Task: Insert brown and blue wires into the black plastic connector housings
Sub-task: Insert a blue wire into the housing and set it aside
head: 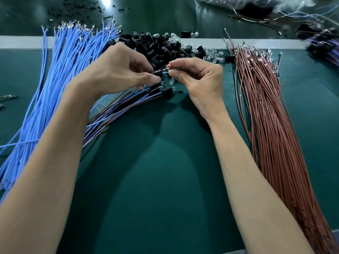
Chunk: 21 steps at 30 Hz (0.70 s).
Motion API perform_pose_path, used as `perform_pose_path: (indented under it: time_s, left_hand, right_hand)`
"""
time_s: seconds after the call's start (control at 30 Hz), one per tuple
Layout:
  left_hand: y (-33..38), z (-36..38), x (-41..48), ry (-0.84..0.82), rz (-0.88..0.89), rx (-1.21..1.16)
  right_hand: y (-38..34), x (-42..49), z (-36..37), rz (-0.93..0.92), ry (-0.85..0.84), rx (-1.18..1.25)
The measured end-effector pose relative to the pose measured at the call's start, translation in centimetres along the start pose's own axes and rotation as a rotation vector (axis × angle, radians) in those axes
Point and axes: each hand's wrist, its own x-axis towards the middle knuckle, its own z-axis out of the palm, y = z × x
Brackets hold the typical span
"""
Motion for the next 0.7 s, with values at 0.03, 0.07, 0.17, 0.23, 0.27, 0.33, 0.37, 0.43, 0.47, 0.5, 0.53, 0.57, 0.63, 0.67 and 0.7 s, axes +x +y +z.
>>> perform_pose_path:
  time_s: [0.03, 0.07, 0.17, 0.23, 0.27, 0.33, 0.37, 0.43, 0.47, 0.5, 0.53, 0.57, 0.63, 0.67, 0.7]
  left_hand:
    - [0.0, 0.2, 0.0, 0.008, 0.008, 0.005]
    - [-0.1, 0.4, 0.1, 0.018, 0.018, 0.012]
    - [-0.1, 1.1, 0.3, 0.058, 0.050, 0.016]
    - [-0.1, 1.3, 0.4, 0.078, 0.060, -0.015]
    - [0.0, 1.5, 0.4, 0.085, 0.058, -0.034]
    - [0.1, 1.7, 0.4, 0.096, 0.058, -0.058]
    - [0.2, 1.9, 0.4, 0.101, 0.062, -0.065]
    - [0.4, 2.1, 0.3, 0.102, 0.064, -0.086]
    - [0.4, 2.1, 0.3, 0.097, 0.061, -0.099]
    - [0.4, 2.0, 0.3, 0.085, 0.054, -0.111]
    - [0.3, 1.8, 0.2, 0.068, 0.043, -0.119]
    - [0.2, 1.4, 0.2, 0.045, 0.024, -0.127]
    - [0.1, 0.7, 0.0, -0.026, -0.028, -0.151]
    - [0.1, 0.4, -0.1, -0.067, -0.047, -0.155]
    - [0.1, 0.2, -0.1, -0.097, -0.055, -0.155]
  right_hand:
    - [0.0, 0.0, 0.0, -0.002, 0.004, -0.003]
    - [0.0, 0.0, -0.1, -0.003, 0.009, -0.006]
    - [0.1, 0.1, -0.2, -0.009, 0.023, -0.023]
    - [0.1, 0.1, -0.3, -0.018, 0.032, -0.037]
    - [0.0, 0.1, -0.3, -0.020, 0.036, -0.037]
    - [0.0, 0.2, -0.3, -0.018, 0.040, -0.031]
    - [0.0, 0.2, -0.5, -0.017, 0.040, -0.029]
    - [-0.1, 0.2, -0.7, -0.017, 0.036, -0.024]
    - [-0.2, 0.2, -0.7, -0.021, 0.033, -0.020]
    - [-0.2, 0.2, -0.7, -0.024, 0.032, -0.015]
    - [-0.3, 0.1, -0.7, -0.028, 0.033, -0.008]
    - [-0.3, 0.1, -0.6, -0.030, 0.035, -0.002]
    - [-0.3, 0.1, -0.5, -0.032, 0.038, 0.005]
    - [-0.3, 0.1, -0.5, -0.030, 0.037, 0.008]
    - [-0.3, 0.1, -0.5, -0.028, 0.035, 0.012]
